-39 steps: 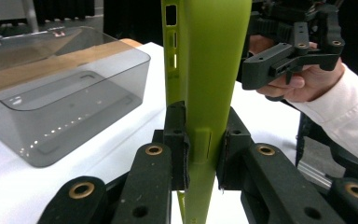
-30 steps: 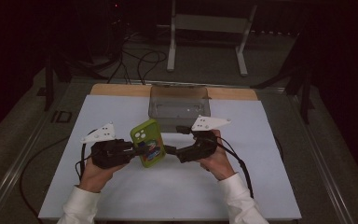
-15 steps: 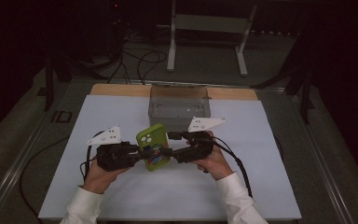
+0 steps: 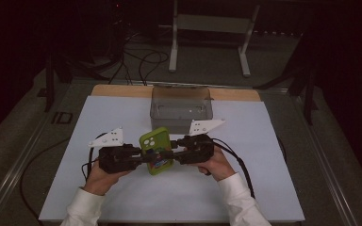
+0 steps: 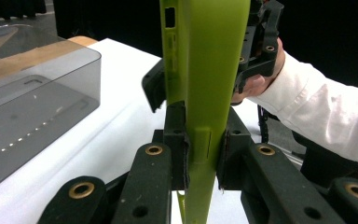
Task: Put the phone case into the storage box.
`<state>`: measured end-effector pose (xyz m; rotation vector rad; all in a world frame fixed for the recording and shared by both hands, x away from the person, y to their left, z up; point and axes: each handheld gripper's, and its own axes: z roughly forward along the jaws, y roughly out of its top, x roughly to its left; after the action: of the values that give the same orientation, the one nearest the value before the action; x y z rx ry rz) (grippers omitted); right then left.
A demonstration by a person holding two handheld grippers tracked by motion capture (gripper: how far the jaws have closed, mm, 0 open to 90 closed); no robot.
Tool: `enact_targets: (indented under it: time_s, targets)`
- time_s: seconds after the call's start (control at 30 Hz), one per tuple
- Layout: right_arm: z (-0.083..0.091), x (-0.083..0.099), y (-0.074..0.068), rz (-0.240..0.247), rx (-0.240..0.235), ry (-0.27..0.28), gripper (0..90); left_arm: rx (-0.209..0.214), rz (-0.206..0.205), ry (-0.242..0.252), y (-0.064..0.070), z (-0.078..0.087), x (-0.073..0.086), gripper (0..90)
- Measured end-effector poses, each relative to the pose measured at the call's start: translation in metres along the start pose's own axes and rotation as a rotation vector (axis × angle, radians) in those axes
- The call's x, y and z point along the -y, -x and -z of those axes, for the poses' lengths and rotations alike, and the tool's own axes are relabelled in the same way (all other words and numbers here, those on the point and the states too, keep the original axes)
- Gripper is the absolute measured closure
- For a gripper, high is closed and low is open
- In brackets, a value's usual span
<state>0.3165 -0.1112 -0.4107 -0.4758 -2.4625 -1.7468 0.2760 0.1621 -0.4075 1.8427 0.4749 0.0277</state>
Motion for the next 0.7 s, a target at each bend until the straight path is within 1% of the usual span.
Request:
enact_targets:
  time_s: [0.17,0.2,0.23,0.27,0.33,0.4,0.53,0.63,0.7]
  targets:
    - [0.0040,0.0012,0.0008,0.005,-0.025,0.014,68.8,-0.016,0.020,0.010,-0.0037,0.0032,0.0017,77.2]
    - [0.0040,0.0012,0.0008,0.005,-0.025,0.014,68.8,-0.016,0.020,0.010,-0.0037,0.0032,0.0017,77.1]
    - [0.0047,0.0019,0.0003,0.005,-0.041,0.018,72.6,-0.020,0.030,0.014,-0.0056,0.0042,0.0028,77.0]
    - [0.0051,0.0023,0.0000,0.012,-0.041,0.019,74.4,-0.014,0.038,0.020,-0.0067,0.0046,0.0034,77.0]
    - [0.0058,0.0029,-0.0001,0.015,-0.052,0.025,76.8,-0.011,0.044,0.024,-0.0076,0.0048,0.0045,76.6]
    - [0.0057,0.0028,-0.0005,0.015,-0.057,0.030,77.7,-0.017,0.046,0.027,-0.0077,0.0044,0.0046,73.6]
    - [0.0050,0.0020,-0.0043,0.024,-0.039,0.033,78.1,-0.063,0.051,0.025,-0.0076,0.0024,0.0047,63.6]
    - [0.0060,0.0018,-0.0053,0.030,-0.010,0.034,78.2,-0.101,0.068,0.041,-0.0086,0.0036,0.0048,48.6]
    - [0.0077,0.0014,-0.0059,0.016,0.006,0.033,78.2,-0.138,0.076,0.049,-0.0089,0.0051,0.0046,37.5]
